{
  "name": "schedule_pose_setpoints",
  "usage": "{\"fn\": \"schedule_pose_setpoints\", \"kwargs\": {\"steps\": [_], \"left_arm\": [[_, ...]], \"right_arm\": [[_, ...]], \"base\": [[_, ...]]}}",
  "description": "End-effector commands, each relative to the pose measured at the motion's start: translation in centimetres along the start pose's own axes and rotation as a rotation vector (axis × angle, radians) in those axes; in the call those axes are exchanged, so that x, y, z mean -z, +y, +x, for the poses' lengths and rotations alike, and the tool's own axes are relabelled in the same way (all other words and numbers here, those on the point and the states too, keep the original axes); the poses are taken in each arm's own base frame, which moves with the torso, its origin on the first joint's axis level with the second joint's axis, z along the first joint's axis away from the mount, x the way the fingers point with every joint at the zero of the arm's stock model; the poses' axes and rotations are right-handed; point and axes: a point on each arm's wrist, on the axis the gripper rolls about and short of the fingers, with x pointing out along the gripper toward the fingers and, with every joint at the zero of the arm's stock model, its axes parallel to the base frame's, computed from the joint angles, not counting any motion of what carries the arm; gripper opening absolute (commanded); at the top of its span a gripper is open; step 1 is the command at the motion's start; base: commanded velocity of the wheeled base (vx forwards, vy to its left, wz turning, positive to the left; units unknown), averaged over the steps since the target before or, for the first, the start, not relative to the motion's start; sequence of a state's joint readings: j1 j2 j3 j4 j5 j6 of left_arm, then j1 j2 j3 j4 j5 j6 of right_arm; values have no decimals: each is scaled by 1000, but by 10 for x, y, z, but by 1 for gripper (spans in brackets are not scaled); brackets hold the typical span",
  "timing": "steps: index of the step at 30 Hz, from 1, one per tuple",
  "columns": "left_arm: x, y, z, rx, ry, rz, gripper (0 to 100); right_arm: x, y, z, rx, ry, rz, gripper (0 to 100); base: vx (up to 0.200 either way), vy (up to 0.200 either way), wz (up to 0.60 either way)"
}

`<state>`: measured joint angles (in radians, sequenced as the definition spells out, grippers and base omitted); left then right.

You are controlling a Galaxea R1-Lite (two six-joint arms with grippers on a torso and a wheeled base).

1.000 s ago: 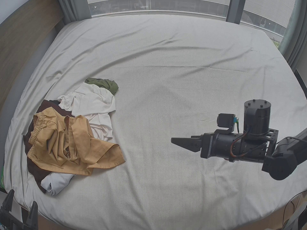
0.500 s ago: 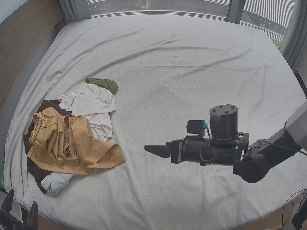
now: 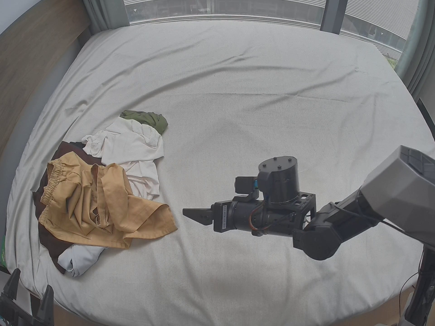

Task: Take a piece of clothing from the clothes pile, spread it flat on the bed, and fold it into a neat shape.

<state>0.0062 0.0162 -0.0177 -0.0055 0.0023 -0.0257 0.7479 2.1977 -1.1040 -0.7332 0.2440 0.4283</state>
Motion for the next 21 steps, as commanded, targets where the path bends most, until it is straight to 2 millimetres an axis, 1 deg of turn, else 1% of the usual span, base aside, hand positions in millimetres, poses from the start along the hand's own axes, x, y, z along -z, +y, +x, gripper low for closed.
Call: {"fn": "schedule_pose_setpoints", "kwargs": {"steps": [1, 2, 5, 8, 11, 14, 15, 16, 21], "left_arm": [[5, 0, 0, -1, 1, 0, 100], [5, 0, 0, 1, 1, 0, 100], [5, 0, 0, -1, 1, 1, 100], [5, 0, 0, -1, 1, 0, 100], [5, 0, 0, -1, 1, 0, 100], [5, 0, 0, 1, 1, 0, 100], [5, 0, 0, 1, 1, 0, 100], [5, 0, 0, 1, 1, 0, 100], [5, 0, 0, -2, 1, 0, 100]], "right_arm": [[13, -6, 22, 5, 32, 2, 100], [13, -5, 24, 3, 31, 2, 100], [22, -9, 39, 24, 34, 1, 100], [30, -10, 50, 28, 41, 2, 100], [36, -8, 58, 22, 50, 15, 100], [36, -6, 65, 13, 45, 15, 100], [36, -6, 65, 13, 45, 15, 100], [40, -8, 71, 19, 46, 14, 100], [47, -9, 79, 16, 55, 14, 100]], "base": [[0, 0, 0], [0, 0, 0], [0, 0, 0], [0, 0, 0], [0, 0, 0], [0, 0, 0], [0, 0, 0], [0, 0, 0], [0, 0, 0]]}}
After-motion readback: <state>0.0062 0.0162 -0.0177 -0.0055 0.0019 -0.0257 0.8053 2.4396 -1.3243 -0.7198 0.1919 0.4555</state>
